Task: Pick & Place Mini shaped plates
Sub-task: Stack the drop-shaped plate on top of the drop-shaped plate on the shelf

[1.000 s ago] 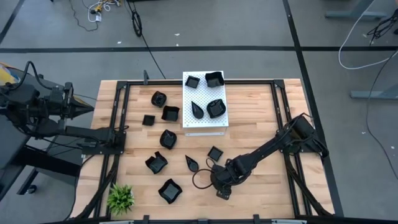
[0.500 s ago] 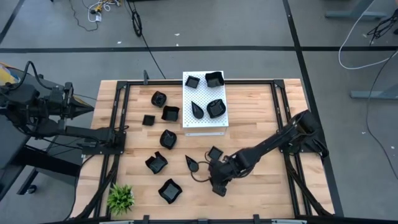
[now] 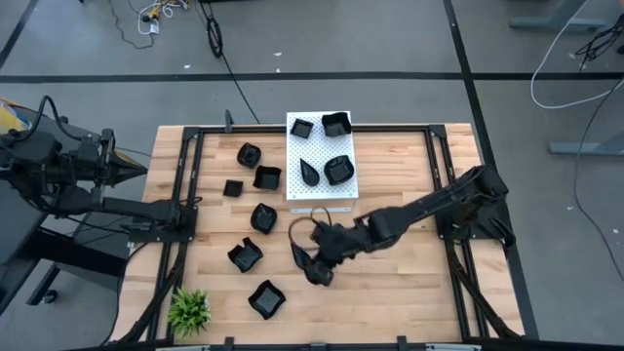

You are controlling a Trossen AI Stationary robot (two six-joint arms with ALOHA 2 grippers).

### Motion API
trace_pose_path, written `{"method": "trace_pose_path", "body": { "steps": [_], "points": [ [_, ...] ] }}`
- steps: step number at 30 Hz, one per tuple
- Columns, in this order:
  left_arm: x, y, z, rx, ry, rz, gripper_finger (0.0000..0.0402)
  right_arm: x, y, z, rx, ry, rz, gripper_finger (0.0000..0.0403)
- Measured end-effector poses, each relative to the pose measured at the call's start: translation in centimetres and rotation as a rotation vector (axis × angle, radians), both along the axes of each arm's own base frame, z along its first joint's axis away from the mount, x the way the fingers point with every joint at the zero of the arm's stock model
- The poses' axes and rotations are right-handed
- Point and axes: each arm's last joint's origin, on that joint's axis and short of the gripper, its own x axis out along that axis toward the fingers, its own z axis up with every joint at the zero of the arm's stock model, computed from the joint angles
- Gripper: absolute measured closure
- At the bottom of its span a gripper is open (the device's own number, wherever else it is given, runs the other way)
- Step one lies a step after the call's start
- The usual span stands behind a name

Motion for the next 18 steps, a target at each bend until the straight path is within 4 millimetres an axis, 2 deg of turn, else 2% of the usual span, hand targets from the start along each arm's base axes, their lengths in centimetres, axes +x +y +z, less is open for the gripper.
{"method": "trace_pose_path", "body": {
  "steps": [9,18],
  "points": [
    [0.0,0.0,0.0,0.000,0.000,0.000,0.0399,2.3,-5.5,3.9,-0.050,-0.135,-0.078,0.0396],
    [0.0,0.0,0.0,0.000,0.000,0.000,0.0399,1.6,-11.9,5.6,-0.173,-0.153,-0.128,0.0396]
  ]
}}
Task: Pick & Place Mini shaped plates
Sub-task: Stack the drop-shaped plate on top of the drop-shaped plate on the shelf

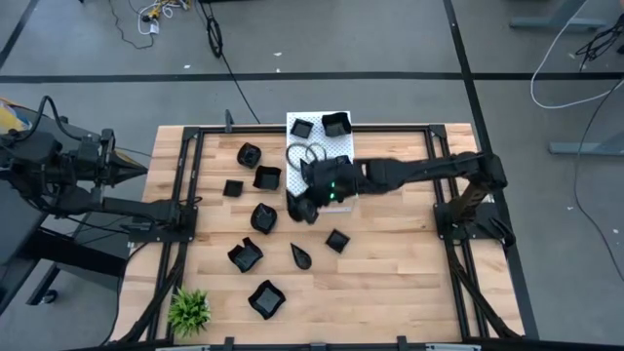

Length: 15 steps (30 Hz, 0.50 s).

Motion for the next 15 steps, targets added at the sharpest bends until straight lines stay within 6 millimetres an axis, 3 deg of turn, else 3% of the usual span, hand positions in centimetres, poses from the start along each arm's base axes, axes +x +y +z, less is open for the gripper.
{"method": "trace_pose_path", "body": {
  "steps": [7,15],
  "points": [
    [0.0,0.0,0.0,0.000,0.000,0.000,0.0399,-1.0,-4.4,0.1,-0.071,0.055,-0.015,0.0396],
    [0.0,0.0,0.0,0.000,0.000,0.000,0.0399,-1.5,-7.8,0.1,-0.083,0.069,-0.100,0.0396]
  ]
}}
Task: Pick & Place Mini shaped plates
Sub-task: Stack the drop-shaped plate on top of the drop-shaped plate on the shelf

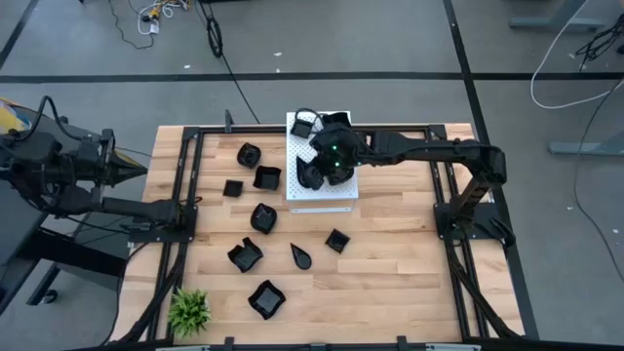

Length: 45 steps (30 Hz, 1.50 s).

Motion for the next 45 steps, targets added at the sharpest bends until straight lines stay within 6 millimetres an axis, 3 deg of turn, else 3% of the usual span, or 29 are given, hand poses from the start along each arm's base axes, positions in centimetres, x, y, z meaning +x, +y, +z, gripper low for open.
{"method": "trace_pose_path", "body": {
  "steps": [8,18,45],
  "points": [
    [0.0,0.0,0.0,0.000,0.000,0.000,0.0399,-0.4,-2.0,0.0,-0.020,0.006,-0.051,0.0396],
    [0.0,0.0,0.0,0.000,0.000,0.000,0.0399,-0.7,-2.9,-0.8,-0.036,0.029,-0.055,0.0396],
    [0.0,0.0,0.0,0.000,0.000,0.000,0.0399,0.5,-3.1,-3.7,-0.126,0.125,0.066,0.0396]
  ]
}}
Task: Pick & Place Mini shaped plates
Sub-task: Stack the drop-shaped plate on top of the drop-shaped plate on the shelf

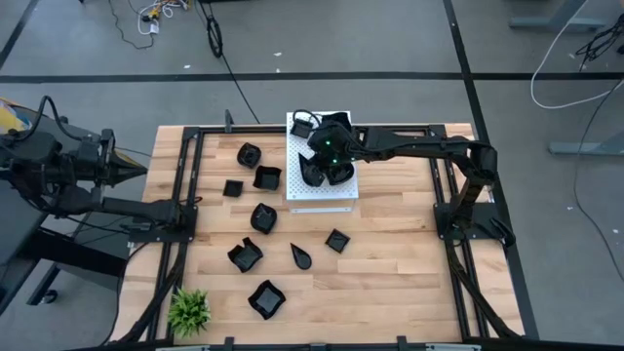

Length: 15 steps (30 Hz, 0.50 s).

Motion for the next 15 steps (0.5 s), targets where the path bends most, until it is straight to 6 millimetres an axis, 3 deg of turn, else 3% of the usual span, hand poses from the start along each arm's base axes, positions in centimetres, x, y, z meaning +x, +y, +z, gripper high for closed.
{"method": "trace_pose_path", "body": {
  "steps": [15],
  "points": [
    [0.01,0.00,0.00,0.000,0.000,0.000,0.0399,0.00,0.11,-0.01,-0.001,0.003,0.002,0.0396]
  ]
}}
